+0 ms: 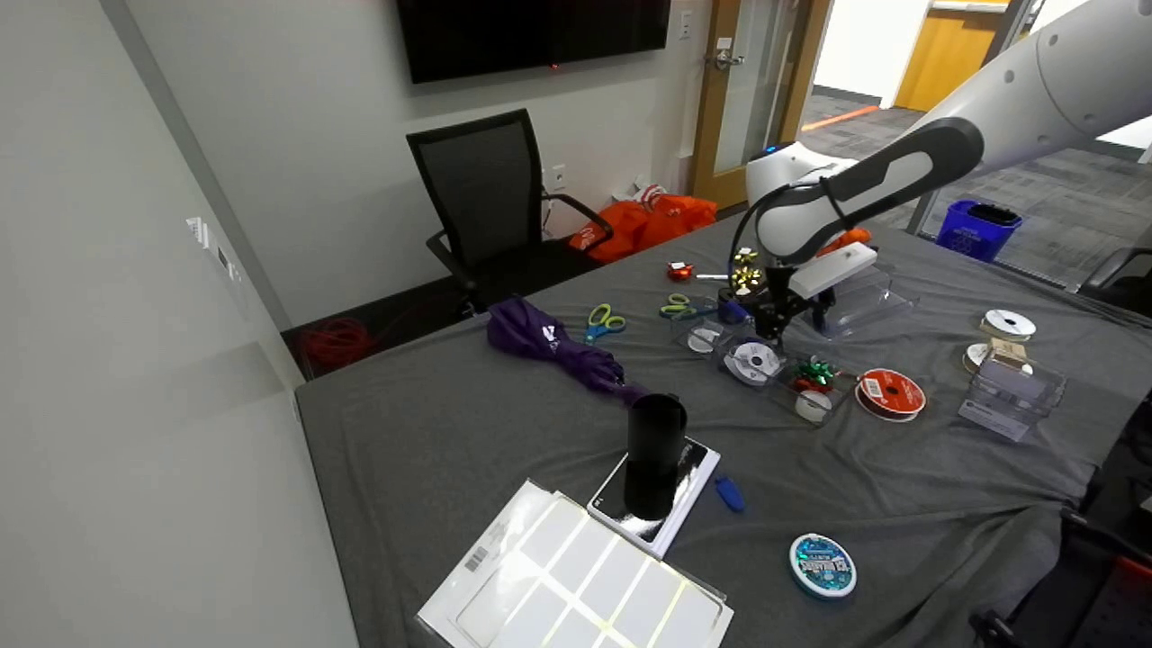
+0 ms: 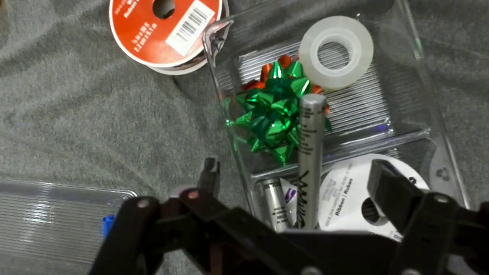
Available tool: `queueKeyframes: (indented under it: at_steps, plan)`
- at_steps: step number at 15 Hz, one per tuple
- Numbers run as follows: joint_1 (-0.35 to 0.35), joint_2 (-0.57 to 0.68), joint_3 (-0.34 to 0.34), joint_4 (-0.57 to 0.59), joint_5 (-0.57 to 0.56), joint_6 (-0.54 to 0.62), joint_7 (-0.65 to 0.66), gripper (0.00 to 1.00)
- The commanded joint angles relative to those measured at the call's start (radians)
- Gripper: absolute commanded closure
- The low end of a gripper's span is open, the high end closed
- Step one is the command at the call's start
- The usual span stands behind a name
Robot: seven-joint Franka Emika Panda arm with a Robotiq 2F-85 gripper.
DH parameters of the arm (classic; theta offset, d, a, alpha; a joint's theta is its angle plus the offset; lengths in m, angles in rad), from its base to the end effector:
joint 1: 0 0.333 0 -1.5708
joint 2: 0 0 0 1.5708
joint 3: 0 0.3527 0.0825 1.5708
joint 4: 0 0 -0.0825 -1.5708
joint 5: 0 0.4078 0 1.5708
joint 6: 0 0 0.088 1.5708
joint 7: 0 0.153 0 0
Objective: Move one pen to the frontmost clear object
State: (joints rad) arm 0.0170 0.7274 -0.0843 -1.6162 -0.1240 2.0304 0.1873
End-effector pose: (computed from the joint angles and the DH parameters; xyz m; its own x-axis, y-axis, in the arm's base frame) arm 0.6814 -0.0540 0.1460 0.9412 -0.1902 -0.2792 -0.1369 -0.9703 0.1996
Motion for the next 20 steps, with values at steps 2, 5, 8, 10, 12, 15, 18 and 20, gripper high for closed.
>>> queueKeyframes:
  at_steps: [2, 5, 8, 10, 12, 15, 18, 20]
  plan:
    - [-0.008, 0.002, 0.009, -0.022, 0.006, 0.01, -0.04, 0.0]
    - [-0.007, 0.011, 0.008, -0.028, 0.004, 0.019, -0.039, 0.0]
    - [-0.007, 0.019, 0.009, -0.029, 0.007, 0.022, -0.04, 0.26]
    - [-0.008, 0.022, 0.011, -0.026, 0.01, 0.017, -0.041, 0.31]
    - [-0.007, 0.024, 0.011, -0.022, 0.013, 0.016, -0.037, 0.47]
    - [-0.007, 0.023, 0.013, -0.02, 0.014, 0.022, -0.036, 0.66]
    - [-0.008, 0.02, 0.017, -0.018, 0.018, 0.019, -0.037, 0.88]
    - [-0.011, 0.014, 0.018, -0.016, 0.023, 0.007, -0.038, 0.98]
